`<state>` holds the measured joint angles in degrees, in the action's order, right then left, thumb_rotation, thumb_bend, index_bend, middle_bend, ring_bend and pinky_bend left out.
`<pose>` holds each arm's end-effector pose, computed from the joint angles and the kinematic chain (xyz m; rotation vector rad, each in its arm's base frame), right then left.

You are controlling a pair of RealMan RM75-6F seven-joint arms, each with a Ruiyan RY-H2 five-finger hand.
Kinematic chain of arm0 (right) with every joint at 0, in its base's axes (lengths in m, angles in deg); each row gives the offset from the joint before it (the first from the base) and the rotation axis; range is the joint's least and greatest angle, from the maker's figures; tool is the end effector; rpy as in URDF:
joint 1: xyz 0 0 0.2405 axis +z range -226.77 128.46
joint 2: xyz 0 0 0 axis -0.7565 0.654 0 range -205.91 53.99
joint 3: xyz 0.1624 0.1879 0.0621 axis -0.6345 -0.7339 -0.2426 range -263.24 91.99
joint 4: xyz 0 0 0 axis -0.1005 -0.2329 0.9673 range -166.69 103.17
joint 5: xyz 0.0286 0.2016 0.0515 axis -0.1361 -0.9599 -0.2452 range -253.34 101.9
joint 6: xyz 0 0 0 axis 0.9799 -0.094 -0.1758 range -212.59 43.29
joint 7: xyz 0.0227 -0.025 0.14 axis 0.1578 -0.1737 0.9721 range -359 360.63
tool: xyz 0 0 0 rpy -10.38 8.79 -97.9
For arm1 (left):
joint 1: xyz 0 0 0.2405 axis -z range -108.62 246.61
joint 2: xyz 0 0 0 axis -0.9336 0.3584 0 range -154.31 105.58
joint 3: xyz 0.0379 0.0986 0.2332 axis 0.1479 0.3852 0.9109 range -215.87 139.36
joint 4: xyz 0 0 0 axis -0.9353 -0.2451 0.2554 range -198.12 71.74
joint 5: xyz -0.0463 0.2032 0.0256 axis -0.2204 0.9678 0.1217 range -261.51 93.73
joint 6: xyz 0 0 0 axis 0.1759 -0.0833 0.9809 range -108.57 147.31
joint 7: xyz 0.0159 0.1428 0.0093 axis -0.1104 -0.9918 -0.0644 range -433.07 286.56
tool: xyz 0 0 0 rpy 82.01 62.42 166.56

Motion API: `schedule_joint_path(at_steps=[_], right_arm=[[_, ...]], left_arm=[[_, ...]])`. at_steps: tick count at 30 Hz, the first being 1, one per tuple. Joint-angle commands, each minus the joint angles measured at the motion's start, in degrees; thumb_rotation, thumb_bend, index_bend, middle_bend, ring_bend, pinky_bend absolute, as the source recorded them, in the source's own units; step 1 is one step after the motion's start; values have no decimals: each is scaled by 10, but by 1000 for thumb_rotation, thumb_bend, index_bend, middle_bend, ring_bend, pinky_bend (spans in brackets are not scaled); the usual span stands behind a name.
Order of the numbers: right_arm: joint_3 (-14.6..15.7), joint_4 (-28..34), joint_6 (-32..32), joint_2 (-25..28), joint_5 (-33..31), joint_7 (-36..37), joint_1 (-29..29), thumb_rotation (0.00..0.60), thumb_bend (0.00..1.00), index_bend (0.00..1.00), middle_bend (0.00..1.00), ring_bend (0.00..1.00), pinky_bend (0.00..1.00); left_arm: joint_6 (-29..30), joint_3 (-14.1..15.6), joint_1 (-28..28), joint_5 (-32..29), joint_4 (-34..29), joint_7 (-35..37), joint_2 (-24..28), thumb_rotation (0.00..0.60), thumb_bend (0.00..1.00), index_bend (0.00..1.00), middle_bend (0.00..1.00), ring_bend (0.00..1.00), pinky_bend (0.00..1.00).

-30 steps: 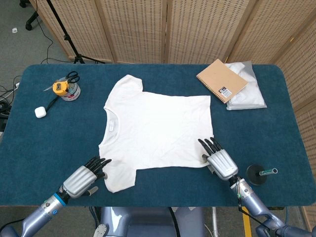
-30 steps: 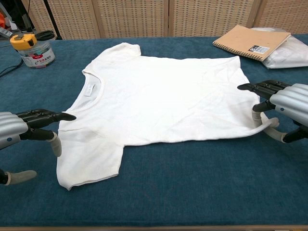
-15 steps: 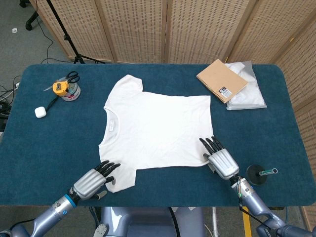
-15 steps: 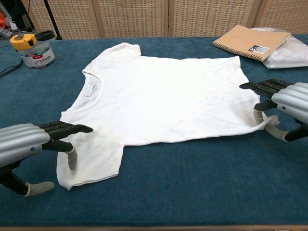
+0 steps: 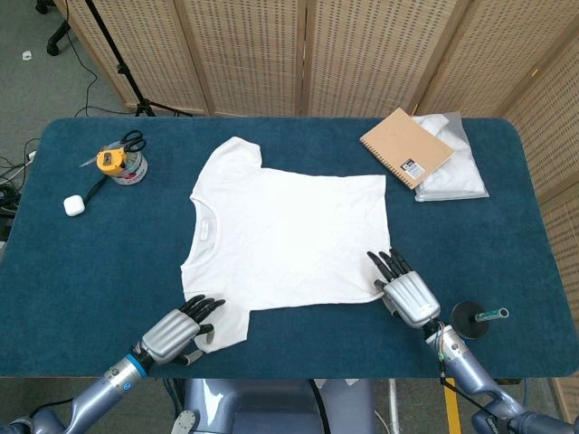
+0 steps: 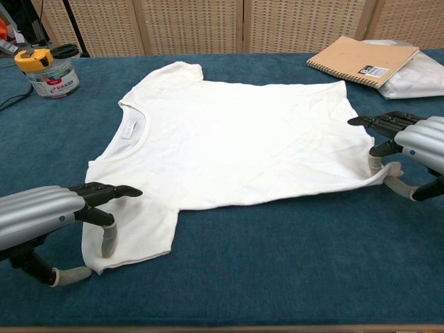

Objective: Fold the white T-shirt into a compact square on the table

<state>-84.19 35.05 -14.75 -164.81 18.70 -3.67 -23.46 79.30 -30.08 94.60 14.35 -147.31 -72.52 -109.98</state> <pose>-0.2627 -0.2692 0.0016 1.9474 -0.6790 0.9071 -0.2253 0.1987 -0.0353 -2.2041 -1.0710 -0.9338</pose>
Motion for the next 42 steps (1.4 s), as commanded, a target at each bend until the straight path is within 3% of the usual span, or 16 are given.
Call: schedule_joint_path(at_steps=[1, 11, 16, 33, 42], right_arm=[[0, 0, 1, 0, 0, 1, 0, 600, 543, 538, 16, 0, 0], [1, 1, 3, 3, 0, 5, 0, 600, 542, 538, 16, 0, 0], [2, 1, 4, 4, 1, 6, 0, 600, 543, 538, 16, 0, 0], [4, 3, 6, 5, 3, 6, 0, 600, 559, 538, 16, 0, 0], [13, 17, 11, 19, 18, 27, 3, 600, 569, 539, 30, 0, 0]], left_arm=[[-1, -1, 1, -5, 7, -1, -7, 600, 325, 538, 0, 0, 0], [-5, -2, 3, -19, 25, 5, -28, 600, 483, 585, 0, 0, 0], [7, 1, 3, -15, 30, 14, -28, 600, 575, 668, 0, 0, 0], [20, 5, 7, -12, 20, 14, -11, 600, 715, 698, 0, 0, 0], [37, 16, 11, 6, -9, 29, 24, 600, 733, 718, 0, 0, 0]])
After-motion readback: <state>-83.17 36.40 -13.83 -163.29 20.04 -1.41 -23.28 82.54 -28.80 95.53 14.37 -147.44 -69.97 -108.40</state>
